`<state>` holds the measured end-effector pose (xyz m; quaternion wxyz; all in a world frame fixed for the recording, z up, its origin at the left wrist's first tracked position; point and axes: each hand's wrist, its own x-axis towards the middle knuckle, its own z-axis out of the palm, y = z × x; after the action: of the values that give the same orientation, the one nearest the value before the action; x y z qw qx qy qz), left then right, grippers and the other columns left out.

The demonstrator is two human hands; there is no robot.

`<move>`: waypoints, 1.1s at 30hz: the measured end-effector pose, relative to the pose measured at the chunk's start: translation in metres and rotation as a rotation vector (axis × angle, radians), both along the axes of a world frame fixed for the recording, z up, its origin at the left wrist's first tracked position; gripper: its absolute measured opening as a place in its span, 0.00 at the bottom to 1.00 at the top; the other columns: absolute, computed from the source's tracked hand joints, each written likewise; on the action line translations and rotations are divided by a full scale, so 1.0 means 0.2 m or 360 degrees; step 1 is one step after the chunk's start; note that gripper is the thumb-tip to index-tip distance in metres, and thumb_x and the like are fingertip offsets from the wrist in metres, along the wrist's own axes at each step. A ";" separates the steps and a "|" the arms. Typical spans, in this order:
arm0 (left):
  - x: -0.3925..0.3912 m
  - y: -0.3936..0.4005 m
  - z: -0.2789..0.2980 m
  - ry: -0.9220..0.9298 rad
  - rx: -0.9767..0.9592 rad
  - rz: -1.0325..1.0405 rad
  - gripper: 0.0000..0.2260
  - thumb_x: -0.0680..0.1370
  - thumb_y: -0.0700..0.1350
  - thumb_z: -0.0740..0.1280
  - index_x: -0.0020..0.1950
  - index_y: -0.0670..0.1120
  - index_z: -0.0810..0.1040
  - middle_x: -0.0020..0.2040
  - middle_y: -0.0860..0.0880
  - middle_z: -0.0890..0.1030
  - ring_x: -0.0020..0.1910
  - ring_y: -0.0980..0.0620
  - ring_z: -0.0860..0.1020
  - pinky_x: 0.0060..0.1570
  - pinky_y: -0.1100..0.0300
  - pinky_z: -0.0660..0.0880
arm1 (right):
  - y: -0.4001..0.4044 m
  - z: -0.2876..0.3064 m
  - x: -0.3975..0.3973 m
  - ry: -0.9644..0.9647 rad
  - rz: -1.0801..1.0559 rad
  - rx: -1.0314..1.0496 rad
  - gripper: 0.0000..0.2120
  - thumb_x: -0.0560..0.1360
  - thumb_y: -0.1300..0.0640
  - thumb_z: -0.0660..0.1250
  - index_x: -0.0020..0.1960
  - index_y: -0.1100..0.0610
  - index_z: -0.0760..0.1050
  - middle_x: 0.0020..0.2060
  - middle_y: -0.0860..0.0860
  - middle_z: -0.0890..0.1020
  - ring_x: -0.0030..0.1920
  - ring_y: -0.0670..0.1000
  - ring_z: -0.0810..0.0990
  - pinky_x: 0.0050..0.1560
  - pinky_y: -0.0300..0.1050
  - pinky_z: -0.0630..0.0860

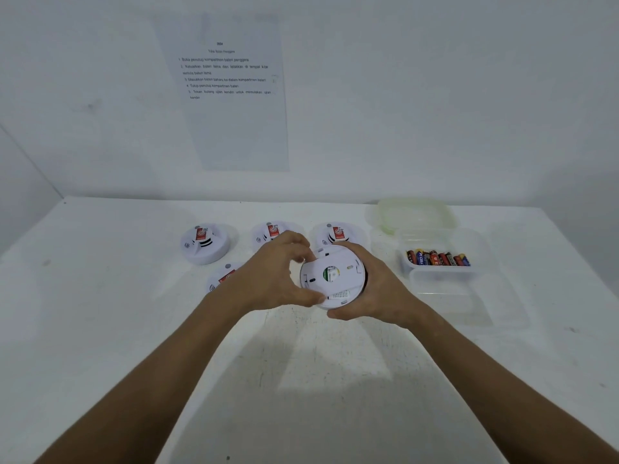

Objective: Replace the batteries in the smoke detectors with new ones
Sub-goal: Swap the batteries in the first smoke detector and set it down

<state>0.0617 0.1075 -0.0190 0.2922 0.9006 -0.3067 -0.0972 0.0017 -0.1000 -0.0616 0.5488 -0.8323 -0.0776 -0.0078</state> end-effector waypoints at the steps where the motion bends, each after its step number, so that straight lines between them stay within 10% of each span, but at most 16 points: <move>1: 0.00 -0.01 0.01 -0.0054 0.0065 -0.0030 0.31 0.60 0.60 0.78 0.59 0.49 0.77 0.59 0.56 0.71 0.54 0.57 0.73 0.54 0.59 0.76 | 0.00 -0.01 0.00 -0.0007 -0.0003 -0.0007 0.44 0.59 0.65 0.84 0.70 0.50 0.68 0.60 0.43 0.79 0.62 0.46 0.78 0.59 0.41 0.78; 6: -0.02 -0.07 0.04 -0.0291 0.0262 -0.0172 0.33 0.56 0.68 0.64 0.53 0.47 0.73 0.51 0.55 0.67 0.46 0.54 0.73 0.45 0.58 0.76 | -0.02 -0.03 -0.02 -0.0015 -0.0032 0.0002 0.43 0.58 0.66 0.83 0.68 0.50 0.69 0.59 0.44 0.80 0.59 0.46 0.79 0.57 0.40 0.78; 33: -0.26 -0.10 -0.28 -0.0173 -0.0233 0.0609 0.24 0.57 0.58 0.73 0.48 0.48 0.74 0.47 0.53 0.72 0.45 0.55 0.74 0.44 0.58 0.76 | -0.60 0.17 0.03 -0.0007 0.0205 0.0053 0.46 0.54 0.63 0.85 0.68 0.50 0.69 0.59 0.44 0.78 0.59 0.43 0.78 0.53 0.37 0.79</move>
<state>0.0092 0.0876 -0.0746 0.3531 0.9227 -0.1517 0.0314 0.0084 -0.2191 -0.0281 0.5619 -0.8162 -0.1320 0.0243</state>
